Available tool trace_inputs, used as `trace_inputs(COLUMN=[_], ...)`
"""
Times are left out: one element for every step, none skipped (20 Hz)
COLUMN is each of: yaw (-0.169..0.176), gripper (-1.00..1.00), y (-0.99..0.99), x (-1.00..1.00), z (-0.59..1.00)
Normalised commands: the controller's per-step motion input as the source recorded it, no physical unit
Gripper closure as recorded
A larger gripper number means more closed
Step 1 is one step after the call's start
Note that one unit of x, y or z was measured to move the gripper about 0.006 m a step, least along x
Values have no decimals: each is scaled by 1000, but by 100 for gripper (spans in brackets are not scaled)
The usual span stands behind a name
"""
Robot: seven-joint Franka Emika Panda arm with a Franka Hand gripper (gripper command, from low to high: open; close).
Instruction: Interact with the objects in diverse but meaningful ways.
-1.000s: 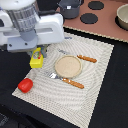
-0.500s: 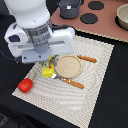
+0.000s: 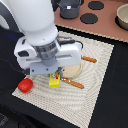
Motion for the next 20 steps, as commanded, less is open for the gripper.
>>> trace_inputs(yaw=[-1,-1,-3,-3,-9,-11,-3,0,0,0,0,0,-4,-13,-16,-32,-65,-106,-108,-107], gripper=[100,100,100,100,100,100,100,100,-100,-100,-100,-100,-100,-100,-100,-100,-100,-100,-100,-100], y=[-440,-469,-480,-494,-506,-466,-380,-286,-211,-149,-146,-151,-157,-140,-131,-89,-57,-29,0,0], x=[3,0,0,0,0,0,0,0,0,14,37,57,69,89,97,166,117,151,217,243], z=[-217,-203,-217,-209,-203,-191,-146,-46,0,26,60,83,114,157,380,700,966,1000,1000,1000])
